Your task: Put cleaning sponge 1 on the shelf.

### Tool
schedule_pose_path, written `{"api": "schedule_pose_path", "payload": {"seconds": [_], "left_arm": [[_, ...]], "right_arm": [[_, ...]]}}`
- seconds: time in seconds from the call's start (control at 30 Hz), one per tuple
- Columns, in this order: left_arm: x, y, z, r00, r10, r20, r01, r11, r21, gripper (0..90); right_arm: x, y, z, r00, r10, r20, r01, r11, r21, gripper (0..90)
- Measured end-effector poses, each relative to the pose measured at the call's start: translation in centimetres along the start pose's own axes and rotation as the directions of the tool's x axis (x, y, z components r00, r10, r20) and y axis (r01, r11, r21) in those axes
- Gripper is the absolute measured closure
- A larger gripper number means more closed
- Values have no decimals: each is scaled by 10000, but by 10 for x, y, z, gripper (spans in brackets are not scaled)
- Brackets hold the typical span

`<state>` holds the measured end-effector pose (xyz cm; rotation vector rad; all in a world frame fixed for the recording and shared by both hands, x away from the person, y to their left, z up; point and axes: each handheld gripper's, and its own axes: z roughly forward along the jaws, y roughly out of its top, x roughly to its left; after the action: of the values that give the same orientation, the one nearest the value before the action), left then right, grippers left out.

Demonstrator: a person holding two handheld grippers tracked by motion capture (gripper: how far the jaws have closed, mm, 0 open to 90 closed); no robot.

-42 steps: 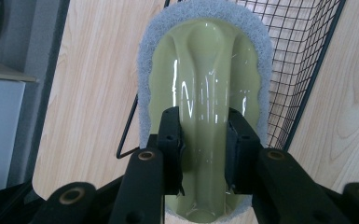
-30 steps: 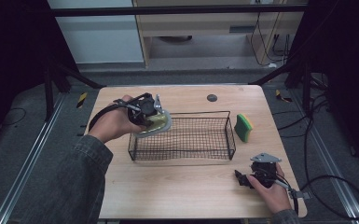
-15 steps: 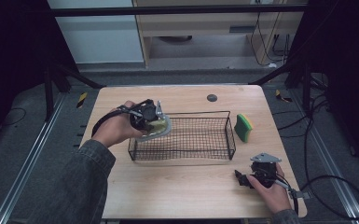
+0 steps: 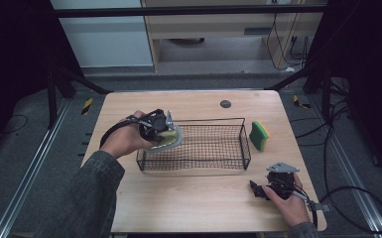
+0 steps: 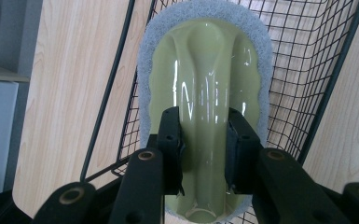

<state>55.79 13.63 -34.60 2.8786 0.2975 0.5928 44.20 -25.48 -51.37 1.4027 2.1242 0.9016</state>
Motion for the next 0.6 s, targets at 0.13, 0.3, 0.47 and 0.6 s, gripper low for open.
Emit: {"api": "schedule_pose_path", "payload": {"seconds": [0.13, 0.3, 0.47, 0.6], "left_arm": [[0, -2, 3, 10000, -26, 28, 26, 10000, 47, 706], [0, -5, 5, 10000, -70, 68, 70, 10000, 64, 706], [-1, -6, 8, 9999, -55, 100, 54, 9999, 94, 706], [-2, -8, 12, 9997, -147, 171, 145, 9998, 127, 706]], "right_arm": [[0, 0, 0, 10000, 2, 2, -2, 10000, -4, 5], [0, 0, 0, 10000, -4, 2, 4, 10000, -6, 5], [0, 0, 0, 10000, 2, 2, -2, 10000, -5, 5], [0, 0, 0, 10000, 3, -1, -3, 10000, -4, 5]]}}
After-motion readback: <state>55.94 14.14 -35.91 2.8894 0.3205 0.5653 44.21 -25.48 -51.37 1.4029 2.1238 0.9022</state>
